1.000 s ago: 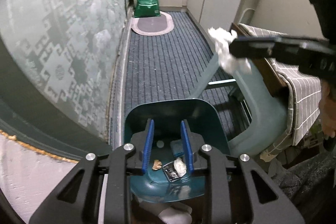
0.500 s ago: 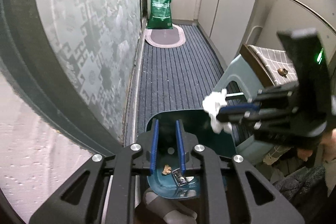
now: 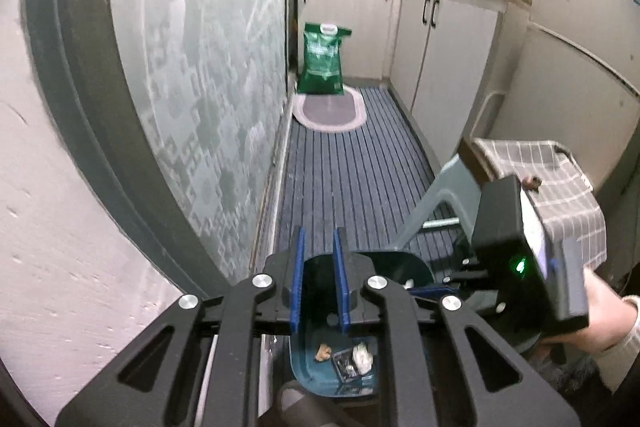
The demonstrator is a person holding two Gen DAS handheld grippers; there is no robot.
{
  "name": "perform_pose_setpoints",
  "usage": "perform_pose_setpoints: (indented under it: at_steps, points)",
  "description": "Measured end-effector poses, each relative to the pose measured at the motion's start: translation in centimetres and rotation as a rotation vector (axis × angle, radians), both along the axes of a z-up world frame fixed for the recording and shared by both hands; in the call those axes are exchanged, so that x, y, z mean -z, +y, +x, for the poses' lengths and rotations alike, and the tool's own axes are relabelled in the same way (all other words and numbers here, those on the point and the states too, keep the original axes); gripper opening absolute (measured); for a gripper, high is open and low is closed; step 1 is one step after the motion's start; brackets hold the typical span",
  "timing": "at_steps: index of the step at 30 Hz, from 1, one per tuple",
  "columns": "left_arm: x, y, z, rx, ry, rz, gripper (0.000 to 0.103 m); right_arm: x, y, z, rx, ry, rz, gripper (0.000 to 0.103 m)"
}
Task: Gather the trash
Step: 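Carry white ball and tissues over the teal bin and release both, then move both open tools back toward the brown nut and shell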
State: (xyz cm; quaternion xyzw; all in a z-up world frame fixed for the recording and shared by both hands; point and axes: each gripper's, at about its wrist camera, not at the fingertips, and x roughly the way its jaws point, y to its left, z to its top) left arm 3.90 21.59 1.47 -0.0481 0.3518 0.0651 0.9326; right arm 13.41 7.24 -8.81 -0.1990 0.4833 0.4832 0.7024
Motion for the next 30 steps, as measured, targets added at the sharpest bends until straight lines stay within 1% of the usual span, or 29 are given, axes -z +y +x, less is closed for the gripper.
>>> perform_pose_setpoints:
  at_steps: [1, 2, 8, 10, 11, 13, 16, 22, 30]
  points:
    - [-0.3, -0.1, -0.1, -0.006, -0.012, 0.001, 0.016, -0.2, -0.1, -0.1, 0.000, -0.001, 0.009, 0.046]
    - [-0.5, -0.1, 0.0, -0.009, -0.017, 0.001, 0.016, -0.4, -0.2, -0.2, -0.002, -0.006, 0.020, 0.046]
    - [-1.7, -0.6, 0.2, -0.024, -0.056, -0.001, 0.016, -2.2, -0.9, 0.0, 0.014, -0.034, 0.089, 0.046]
    - [-2.0, -0.9, 0.5, -0.027, -0.064, -0.001, 0.019, -3.1, -1.4, 0.1, 0.026, -0.050, 0.123, 0.046]
    - [-2.1, -1.1, 0.5, -0.029, -0.067, -0.001, 0.022, -3.5, -1.6, 0.3, 0.033, -0.056, 0.136, 0.046]
    - [-2.2, -1.6, 0.8, -0.022, -0.070, -0.001, 0.024, -4.3, -2.3, 0.5, 0.050, -0.067, 0.166, 0.046]
    - [-2.3, -2.4, 1.3, -0.011, -0.073, 0.005, 0.031, -5.8, -3.6, 1.1, 0.080, -0.082, 0.215, 0.046]
    - [-2.3, -4.4, 2.3, 0.021, -0.072, 0.018, 0.038, -8.1, -7.0, 2.6, 0.147, -0.123, 0.275, 0.046]
    - [-2.2, -7.3, 4.1, 0.073, -0.064, 0.023, 0.042, -9.3, -12.4, 5.8, 0.258, -0.126, 0.316, 0.046]
